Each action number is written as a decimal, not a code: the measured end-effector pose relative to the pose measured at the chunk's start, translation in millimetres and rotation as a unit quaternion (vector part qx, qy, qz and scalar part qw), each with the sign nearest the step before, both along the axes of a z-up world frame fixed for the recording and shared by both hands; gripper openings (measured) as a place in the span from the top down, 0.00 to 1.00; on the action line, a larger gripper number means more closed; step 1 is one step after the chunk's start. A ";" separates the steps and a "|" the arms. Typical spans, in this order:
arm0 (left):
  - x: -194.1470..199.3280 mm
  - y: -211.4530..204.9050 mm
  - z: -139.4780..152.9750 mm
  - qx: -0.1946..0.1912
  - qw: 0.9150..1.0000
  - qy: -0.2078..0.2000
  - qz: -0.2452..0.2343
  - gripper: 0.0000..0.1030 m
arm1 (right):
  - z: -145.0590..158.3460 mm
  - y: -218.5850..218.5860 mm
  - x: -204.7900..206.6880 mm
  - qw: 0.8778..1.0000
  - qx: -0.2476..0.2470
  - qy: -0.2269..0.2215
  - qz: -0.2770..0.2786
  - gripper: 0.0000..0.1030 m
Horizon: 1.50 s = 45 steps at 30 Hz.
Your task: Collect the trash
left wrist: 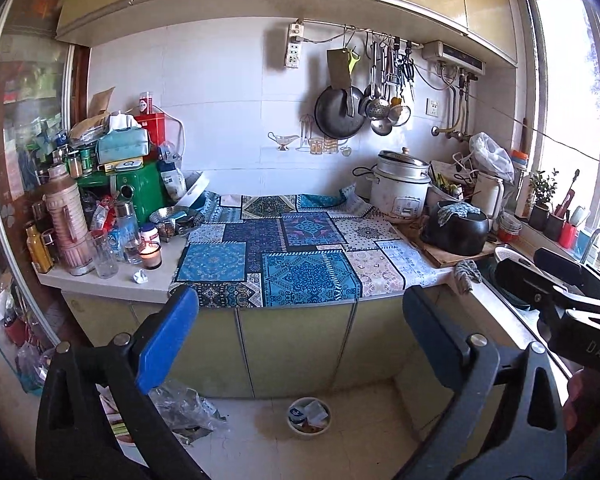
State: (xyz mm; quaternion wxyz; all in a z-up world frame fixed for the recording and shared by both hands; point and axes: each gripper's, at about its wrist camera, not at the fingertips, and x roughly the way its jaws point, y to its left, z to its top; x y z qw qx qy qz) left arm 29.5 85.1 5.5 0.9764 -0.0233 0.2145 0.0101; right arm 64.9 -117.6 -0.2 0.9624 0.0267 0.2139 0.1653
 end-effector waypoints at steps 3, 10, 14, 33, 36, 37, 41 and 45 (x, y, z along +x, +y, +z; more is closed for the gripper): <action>-8.5 -1.3 -0.1 -0.008 1.000 0.000 0.001 0.01 | 3.2 -2.3 -14.0 1.000 0.000 -0.017 -0.016 0.00; -19.8 -7.0 -1.9 -0.013 1.000 0.002 0.006 0.01 | 8.6 -4.5 -21.7 1.000 -0.013 -0.016 -0.010 0.00; -22.4 -10.4 -1.5 -0.015 1.000 0.004 0.002 0.01 | 9.5 -8.8 -23.4 1.000 -0.015 -0.012 -0.007 0.00; -26.4 -25.0 2.5 -0.013 1.000 0.004 0.003 0.01 | 10.2 -18.5 -29.7 1.000 -0.005 -0.003 -0.012 0.00; -26.2 -26.7 2.9 -0.013 1.000 0.005 0.003 0.01 | 10.5 -18.6 -30.1 1.000 -0.005 -0.002 -0.012 0.00; -26.1 -26.9 2.9 -0.013 1.000 0.005 0.003 0.01 | 11.0 -19.0 -30.4 1.000 -0.005 -0.002 -0.011 0.00; -26.1 -26.9 2.5 -0.015 1.000 0.006 0.001 0.00 | 12.3 -20.6 -30.1 1.000 -0.005 -0.002 -0.008 0.00; -25.4 -29.8 2.7 -0.010 1.000 0.007 0.001 0.01 | 13.2 -20.0 -30.1 1.000 -0.005 -0.002 -0.007 0.00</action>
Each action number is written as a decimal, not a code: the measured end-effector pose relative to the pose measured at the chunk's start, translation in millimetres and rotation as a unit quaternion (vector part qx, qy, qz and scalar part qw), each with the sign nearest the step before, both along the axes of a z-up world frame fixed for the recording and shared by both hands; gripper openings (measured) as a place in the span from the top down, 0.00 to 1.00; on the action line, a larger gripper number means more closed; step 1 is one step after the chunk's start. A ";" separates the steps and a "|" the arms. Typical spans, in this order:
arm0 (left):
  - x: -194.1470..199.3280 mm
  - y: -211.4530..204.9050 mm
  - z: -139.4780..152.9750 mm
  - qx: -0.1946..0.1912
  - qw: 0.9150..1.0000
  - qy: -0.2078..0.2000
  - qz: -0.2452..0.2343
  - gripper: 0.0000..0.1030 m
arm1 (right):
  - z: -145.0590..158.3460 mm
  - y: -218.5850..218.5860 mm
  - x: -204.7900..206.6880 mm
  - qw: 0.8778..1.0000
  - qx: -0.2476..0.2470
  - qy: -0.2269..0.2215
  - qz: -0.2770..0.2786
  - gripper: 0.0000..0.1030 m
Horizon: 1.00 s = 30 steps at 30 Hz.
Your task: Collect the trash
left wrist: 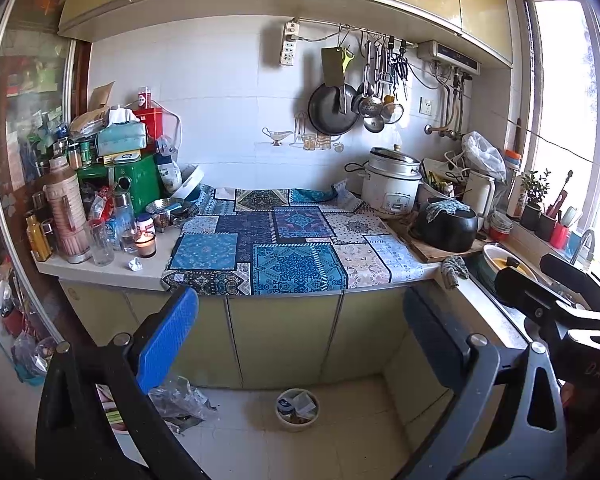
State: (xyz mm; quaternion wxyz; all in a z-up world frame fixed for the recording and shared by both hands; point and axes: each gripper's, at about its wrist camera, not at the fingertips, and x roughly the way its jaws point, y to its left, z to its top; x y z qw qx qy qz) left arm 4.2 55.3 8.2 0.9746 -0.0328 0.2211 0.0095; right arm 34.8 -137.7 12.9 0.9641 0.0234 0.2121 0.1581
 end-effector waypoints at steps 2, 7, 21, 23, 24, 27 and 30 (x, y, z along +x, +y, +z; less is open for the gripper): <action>0.0 0.3 -0.1 -0.001 1.000 0.000 0.000 0.01 | 0.7 0.1 -0.6 1.000 0.001 0.000 0.000 0.00; -0.3 -1.0 0.4 -0.007 1.000 -0.003 0.001 0.01 | 2.0 1.5 -1.2 1.000 0.003 -0.001 0.000 0.00; -1.8 -8.9 3.7 -0.007 1.000 -0.010 0.005 0.01 | 5.4 4.6 -1.1 1.000 0.004 -0.001 -0.001 0.00; -1.8 -10.0 4.9 -0.006 1.000 -0.012 0.004 0.01 | 6.9 5.9 -2.1 1.000 0.006 -0.004 -0.003 0.00; -1.8 -10.5 5.2 -0.006 1.000 -0.011 0.001 0.01 | 6.9 7.3 -4.4 1.000 0.006 -0.004 -0.004 0.00; -2.4 -12.6 6.1 -0.003 1.000 -0.014 0.000 0.01 | 8.9 9.5 -4.6 1.000 0.005 -0.005 -0.005 0.00; -2.9 -14.3 6.4 -0.002 1.000 -0.014 -0.002 0.01 | 7.5 8.7 -6.0 1.000 0.006 -0.005 -0.007 0.00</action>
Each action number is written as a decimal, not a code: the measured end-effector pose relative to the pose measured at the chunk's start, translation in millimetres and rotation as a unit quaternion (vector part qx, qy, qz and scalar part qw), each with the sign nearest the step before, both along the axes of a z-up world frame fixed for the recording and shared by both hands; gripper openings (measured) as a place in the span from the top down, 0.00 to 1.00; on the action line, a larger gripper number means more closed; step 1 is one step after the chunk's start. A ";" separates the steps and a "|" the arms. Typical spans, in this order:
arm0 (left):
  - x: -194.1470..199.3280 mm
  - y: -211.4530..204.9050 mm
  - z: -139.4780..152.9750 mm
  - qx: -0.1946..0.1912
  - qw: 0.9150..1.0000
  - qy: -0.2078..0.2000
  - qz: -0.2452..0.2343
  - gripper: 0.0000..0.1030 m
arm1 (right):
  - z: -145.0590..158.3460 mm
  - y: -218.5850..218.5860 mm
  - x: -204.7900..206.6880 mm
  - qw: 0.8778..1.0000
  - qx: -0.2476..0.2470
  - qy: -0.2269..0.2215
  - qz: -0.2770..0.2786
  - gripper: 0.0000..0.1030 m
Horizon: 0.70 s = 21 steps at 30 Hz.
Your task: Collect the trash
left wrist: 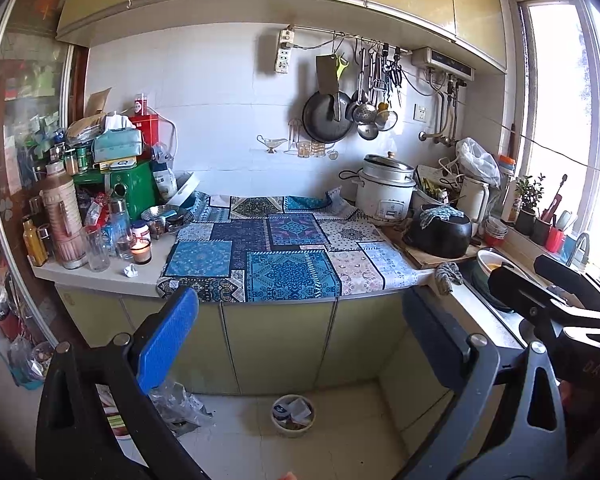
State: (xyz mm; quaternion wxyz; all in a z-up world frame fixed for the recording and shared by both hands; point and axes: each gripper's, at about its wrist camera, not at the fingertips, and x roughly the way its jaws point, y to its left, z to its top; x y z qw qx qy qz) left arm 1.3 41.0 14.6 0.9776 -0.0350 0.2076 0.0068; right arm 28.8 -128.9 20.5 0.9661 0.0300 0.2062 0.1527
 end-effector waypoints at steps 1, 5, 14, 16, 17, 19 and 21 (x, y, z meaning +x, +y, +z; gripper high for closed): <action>-0.2 -0.1 0.1 0.000 1.000 -0.001 0.000 0.01 | 0.2 0.2 0.2 1.000 0.000 0.000 0.000 0.00; -0.8 -1.7 0.8 -0.001 1.000 0.000 -0.005 0.01 | 1.8 1.5 -0.4 1.000 0.001 -0.003 -0.001 0.00; -1.1 -1.4 2.0 -0.005 1.000 0.001 -0.004 0.00 | 2.0 -0.5 -2.0 1.000 0.001 -0.005 -0.002 0.00; -0.8 -2.2 1.7 -0.009 1.000 0.001 -0.003 0.00 | 1.6 -1.1 -3.3 1.000 0.000 -0.004 -0.004 0.00; -0.5 -2.5 1.5 -0.010 1.000 0.002 -0.003 0.01 | 2.2 -0.7 -2.8 1.000 0.000 -0.003 -0.005 0.00; 0.0 -2.3 1.4 -0.010 1.000 0.002 -0.004 0.01 | 0.6 -1.7 -3.7 1.000 0.001 -0.003 -0.007 0.00; 1.9 -2.8 1.1 -0.010 1.000 0.003 -0.006 0.01 | -0.7 -1.9 -2.6 1.000 0.001 0.000 -0.009 0.00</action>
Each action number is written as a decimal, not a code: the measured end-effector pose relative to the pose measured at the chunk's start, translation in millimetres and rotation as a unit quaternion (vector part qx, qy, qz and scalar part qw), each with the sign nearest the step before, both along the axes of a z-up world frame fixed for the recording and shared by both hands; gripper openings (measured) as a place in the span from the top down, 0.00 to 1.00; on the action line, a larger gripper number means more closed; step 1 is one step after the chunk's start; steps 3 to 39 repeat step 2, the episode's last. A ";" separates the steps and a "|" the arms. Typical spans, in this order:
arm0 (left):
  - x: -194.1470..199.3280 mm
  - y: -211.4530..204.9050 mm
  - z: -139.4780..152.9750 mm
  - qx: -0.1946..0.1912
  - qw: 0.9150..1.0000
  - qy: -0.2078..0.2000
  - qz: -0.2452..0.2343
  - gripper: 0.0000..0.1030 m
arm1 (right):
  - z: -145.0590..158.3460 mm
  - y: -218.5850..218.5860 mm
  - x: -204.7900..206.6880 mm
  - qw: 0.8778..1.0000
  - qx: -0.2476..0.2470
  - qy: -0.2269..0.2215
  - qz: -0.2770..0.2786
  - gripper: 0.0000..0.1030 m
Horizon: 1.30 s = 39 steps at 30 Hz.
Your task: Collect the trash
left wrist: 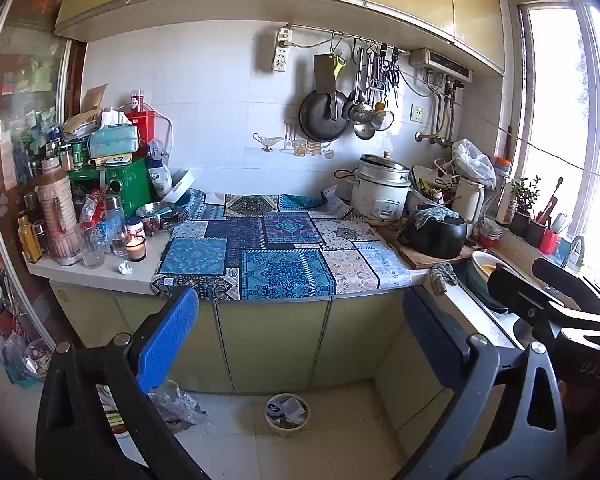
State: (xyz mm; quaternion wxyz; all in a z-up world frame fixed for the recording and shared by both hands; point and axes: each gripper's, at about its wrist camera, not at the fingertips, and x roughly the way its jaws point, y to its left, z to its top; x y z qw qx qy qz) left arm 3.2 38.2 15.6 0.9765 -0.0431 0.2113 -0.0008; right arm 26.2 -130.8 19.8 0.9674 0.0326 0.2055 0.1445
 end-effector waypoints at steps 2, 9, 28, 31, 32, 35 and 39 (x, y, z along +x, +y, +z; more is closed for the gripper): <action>2.6 0.2 -0.9 0.001 1.000 0.003 -0.001 0.00 | -0.7 0.7 1.7 1.000 0.001 0.002 -0.002 0.00; 2.6 0.2 -0.9 0.001 1.000 0.003 -0.001 0.00 | -0.7 0.7 1.7 1.000 0.001 0.002 -0.002 0.00; 2.6 0.2 -0.9 0.001 1.000 0.003 -0.001 0.00 | -0.7 0.7 1.7 1.000 0.001 0.002 -0.002 0.00; 2.6 0.2 -0.9 0.001 1.000 0.003 -0.001 0.00 | -0.7 0.7 1.7 1.000 0.001 0.002 -0.002 0.00; 2.6 0.2 -0.9 0.001 1.000 0.003 -0.001 0.00 | -0.7 0.7 1.7 1.000 0.001 0.002 -0.002 0.00; 2.6 0.2 -0.9 0.001 1.000 0.003 -0.001 0.00 | -0.7 0.7 1.7 1.000 0.001 0.002 -0.002 0.00; 2.6 0.2 -0.9 0.001 1.000 0.003 -0.001 0.00 | -0.7 0.7 1.7 1.000 0.001 0.002 -0.002 0.00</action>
